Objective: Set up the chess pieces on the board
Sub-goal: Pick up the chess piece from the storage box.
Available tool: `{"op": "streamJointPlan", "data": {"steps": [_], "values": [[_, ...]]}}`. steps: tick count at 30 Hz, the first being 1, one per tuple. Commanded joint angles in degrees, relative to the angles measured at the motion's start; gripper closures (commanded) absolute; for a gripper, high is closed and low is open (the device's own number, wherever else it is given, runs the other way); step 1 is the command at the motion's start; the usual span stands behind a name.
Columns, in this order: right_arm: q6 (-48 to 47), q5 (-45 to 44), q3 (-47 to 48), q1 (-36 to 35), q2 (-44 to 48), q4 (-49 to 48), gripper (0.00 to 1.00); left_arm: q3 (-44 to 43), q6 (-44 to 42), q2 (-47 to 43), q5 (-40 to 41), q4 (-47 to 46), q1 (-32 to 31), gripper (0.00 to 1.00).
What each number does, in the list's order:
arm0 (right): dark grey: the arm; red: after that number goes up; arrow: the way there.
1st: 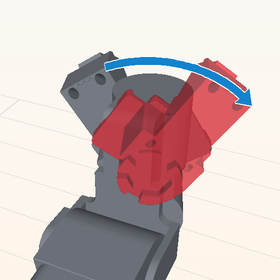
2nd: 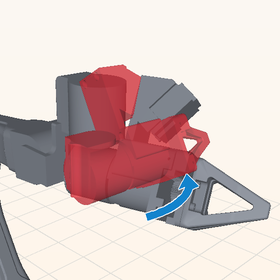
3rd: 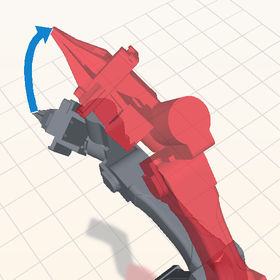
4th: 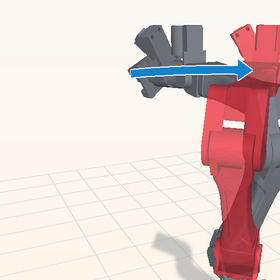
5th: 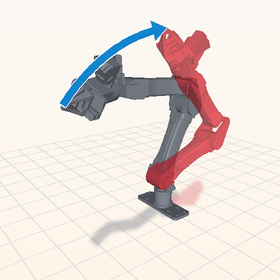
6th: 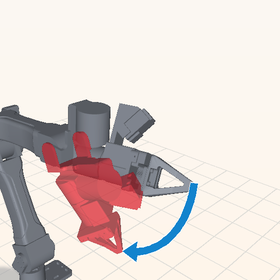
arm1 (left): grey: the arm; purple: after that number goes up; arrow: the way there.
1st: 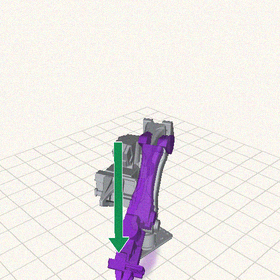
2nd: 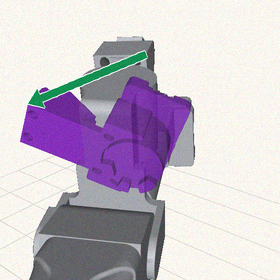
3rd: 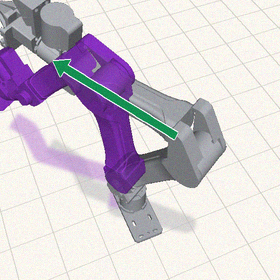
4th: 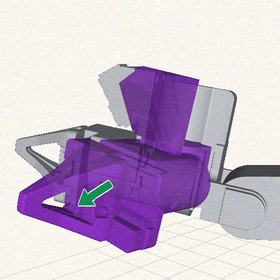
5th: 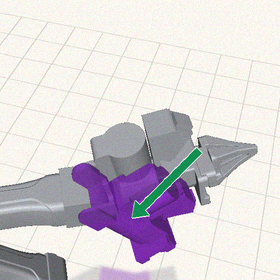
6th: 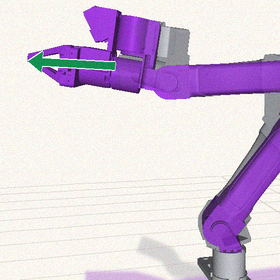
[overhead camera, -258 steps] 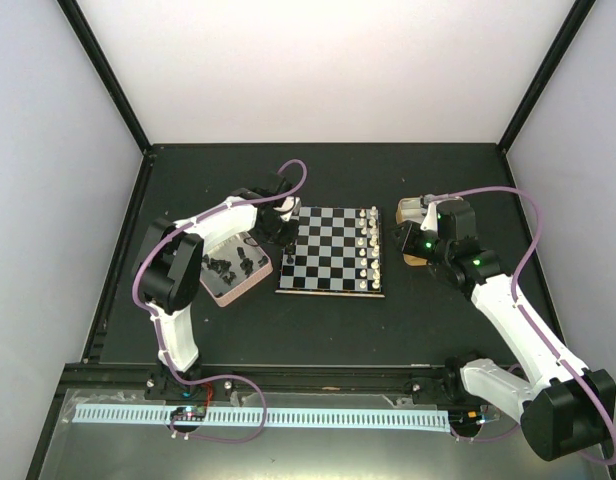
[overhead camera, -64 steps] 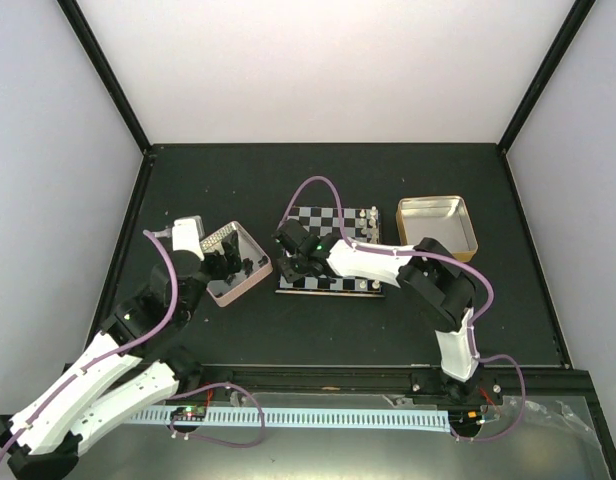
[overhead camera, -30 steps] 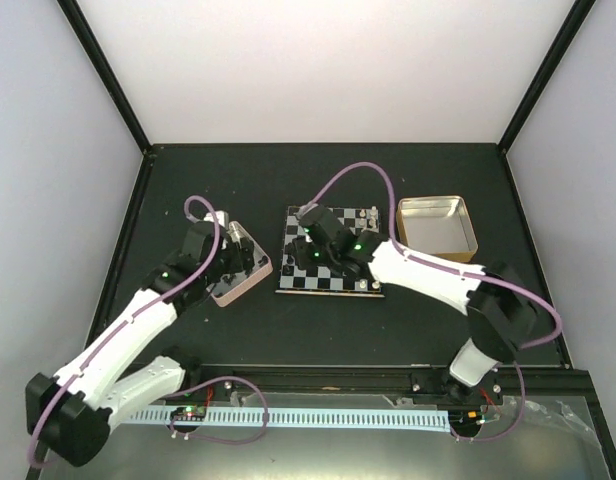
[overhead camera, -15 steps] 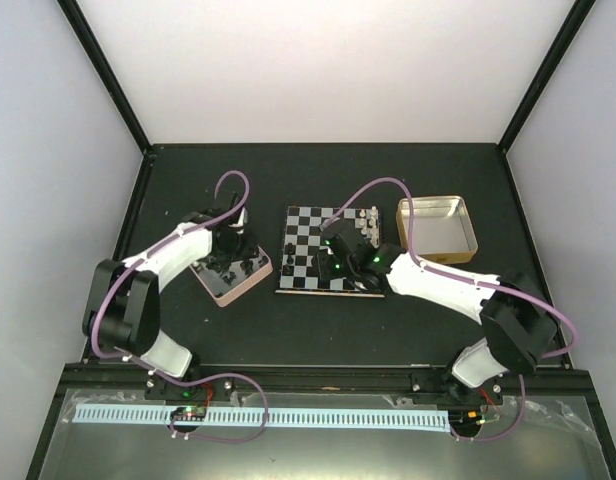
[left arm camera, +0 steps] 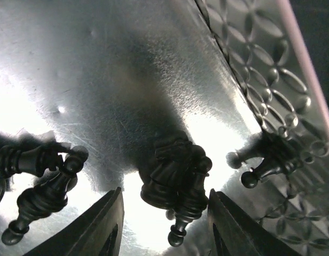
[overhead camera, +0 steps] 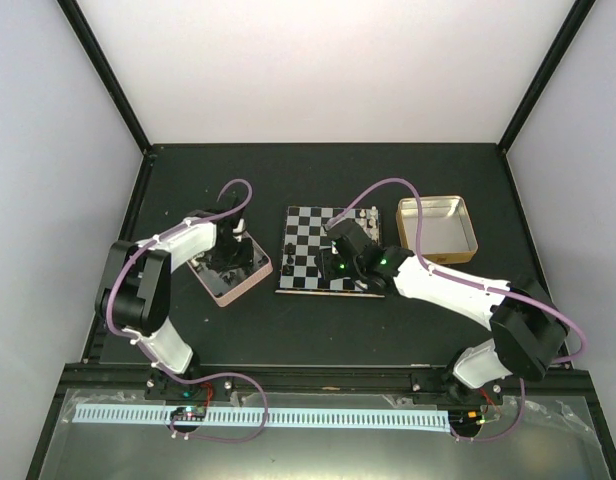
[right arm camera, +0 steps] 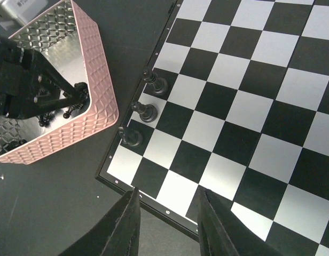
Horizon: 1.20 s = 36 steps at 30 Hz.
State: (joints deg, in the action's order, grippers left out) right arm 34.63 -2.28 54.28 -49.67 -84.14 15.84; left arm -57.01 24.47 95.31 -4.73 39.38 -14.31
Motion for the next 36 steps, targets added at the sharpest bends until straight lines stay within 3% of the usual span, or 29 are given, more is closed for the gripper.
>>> {"op": "streamJointPlan", "data": {"steps": [1, 9, 18, 24, 36], "values": [[0.55, -0.7, -0.53, 0.45, 1.06, -0.67, 0.7, -1.84, -1.62, 1.75, -0.34, 1.15, 0.57, 0.6], [0.83, 0.67, 0.19, 0.44, 1.41, -0.3, 0.77, -2.05, -2.06, 3.49, 1.07, -0.54, 2.09, 0.74], [0.78, 1.31, 1.18, 0.39, 1.17, 0.07, 0.77, -2.58, -1.59, 3.31, 0.71, -2.39, 3.05, 0.73], [0.87, 2.06, 1.01, 0.38, 1.0, -0.1, 0.77, -2.88, -1.48, 4.42, 1.03, -2.75, 3.14, 0.6], [0.61, 2.83, 1.13, 0.37, 0.64, -0.37, 0.78, -4.06, -0.76, 5.2, 4.33, -4.73, 3.22, 0.67]]}}
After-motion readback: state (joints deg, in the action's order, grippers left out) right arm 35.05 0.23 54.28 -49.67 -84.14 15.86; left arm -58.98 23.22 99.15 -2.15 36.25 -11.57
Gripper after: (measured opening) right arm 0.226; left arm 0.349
